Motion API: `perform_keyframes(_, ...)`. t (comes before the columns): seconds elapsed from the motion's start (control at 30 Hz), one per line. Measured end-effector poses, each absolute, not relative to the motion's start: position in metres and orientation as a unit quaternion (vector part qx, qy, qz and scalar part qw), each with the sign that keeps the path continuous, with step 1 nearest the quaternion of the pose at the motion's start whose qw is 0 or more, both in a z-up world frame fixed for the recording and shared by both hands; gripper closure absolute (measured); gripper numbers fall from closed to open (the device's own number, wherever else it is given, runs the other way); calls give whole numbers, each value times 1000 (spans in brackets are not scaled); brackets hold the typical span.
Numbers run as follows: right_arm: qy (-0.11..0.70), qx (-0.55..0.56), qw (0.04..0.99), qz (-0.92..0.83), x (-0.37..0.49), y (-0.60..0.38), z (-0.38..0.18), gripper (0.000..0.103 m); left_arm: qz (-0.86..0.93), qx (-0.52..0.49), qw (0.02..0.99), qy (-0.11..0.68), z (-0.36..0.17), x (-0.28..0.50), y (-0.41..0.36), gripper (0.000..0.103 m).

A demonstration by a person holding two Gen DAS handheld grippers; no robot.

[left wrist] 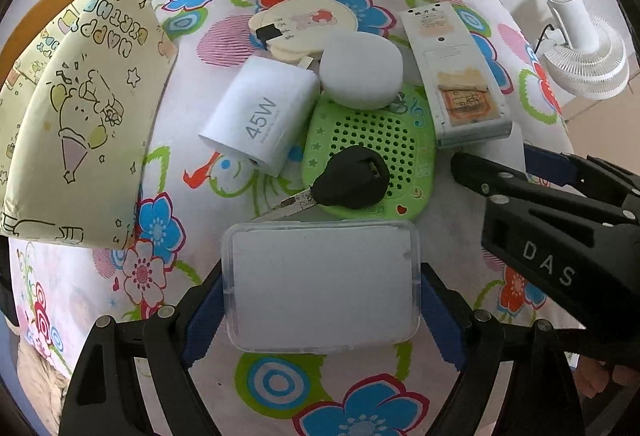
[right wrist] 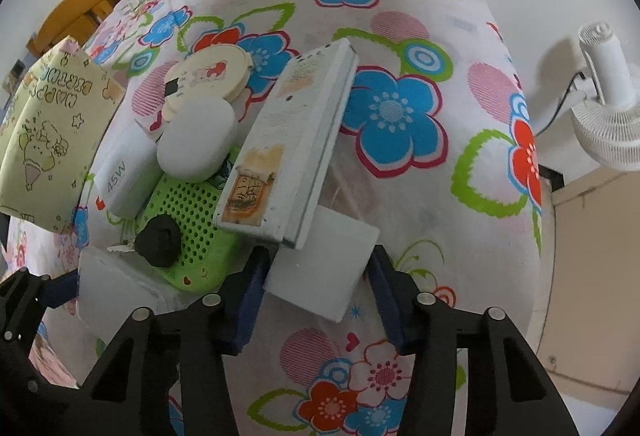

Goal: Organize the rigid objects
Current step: 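Close left gripper on the white power bank while right gripper grasps the white cube charger, then carry the power bank with left gripper while right gripper carries the cube into the fabric box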

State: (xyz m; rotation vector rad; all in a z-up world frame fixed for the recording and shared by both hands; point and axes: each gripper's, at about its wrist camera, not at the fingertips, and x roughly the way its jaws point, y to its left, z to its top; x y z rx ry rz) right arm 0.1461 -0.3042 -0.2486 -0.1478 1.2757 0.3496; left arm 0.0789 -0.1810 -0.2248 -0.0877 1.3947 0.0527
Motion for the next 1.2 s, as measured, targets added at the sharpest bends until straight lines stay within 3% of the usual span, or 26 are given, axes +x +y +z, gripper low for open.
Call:
perform_keyframes(0.63, 596, -25, 795, 107, 108, -330, -235, 57, -16, -23, 774, 632, -218, 75, -185, 14)
perform_keyframes(1.2, 561, -4, 823, 91, 96, -331, -190, 58, -36, 0, 796, 604, -176, 77, -188, 14)
